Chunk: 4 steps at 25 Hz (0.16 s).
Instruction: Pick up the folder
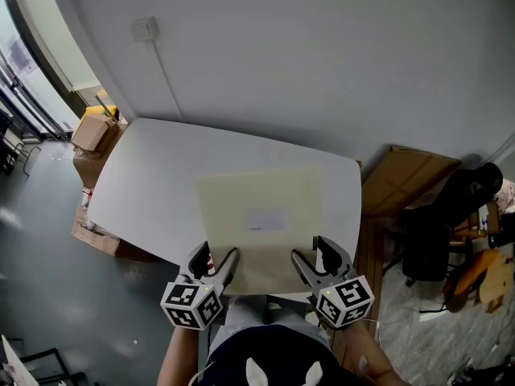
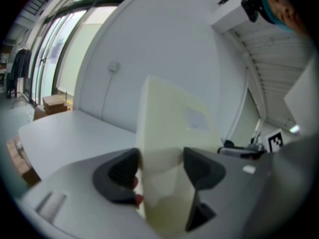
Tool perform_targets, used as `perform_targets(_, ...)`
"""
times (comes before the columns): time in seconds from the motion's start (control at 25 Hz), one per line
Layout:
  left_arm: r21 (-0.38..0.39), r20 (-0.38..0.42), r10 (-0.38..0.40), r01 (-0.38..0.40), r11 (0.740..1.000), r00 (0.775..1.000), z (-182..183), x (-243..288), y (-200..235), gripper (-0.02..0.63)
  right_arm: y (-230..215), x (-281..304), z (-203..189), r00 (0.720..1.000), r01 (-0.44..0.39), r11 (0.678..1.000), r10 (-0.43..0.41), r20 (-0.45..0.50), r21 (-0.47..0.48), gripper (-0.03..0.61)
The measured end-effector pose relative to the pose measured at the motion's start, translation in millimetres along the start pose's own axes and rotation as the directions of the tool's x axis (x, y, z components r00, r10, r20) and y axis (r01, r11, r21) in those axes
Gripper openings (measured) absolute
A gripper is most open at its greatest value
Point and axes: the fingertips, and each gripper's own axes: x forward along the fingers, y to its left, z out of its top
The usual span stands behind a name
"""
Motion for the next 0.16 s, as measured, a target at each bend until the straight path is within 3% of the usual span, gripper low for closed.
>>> perform_targets(0.16,-0.001,-0.006,0.002,-0.002,1.0,1.0,-1.0,1.0,-0.6,0.29,-1.2,0.3,-1.4,1.0,0.0,1.0,0.0,-0.011,0.005,0.267)
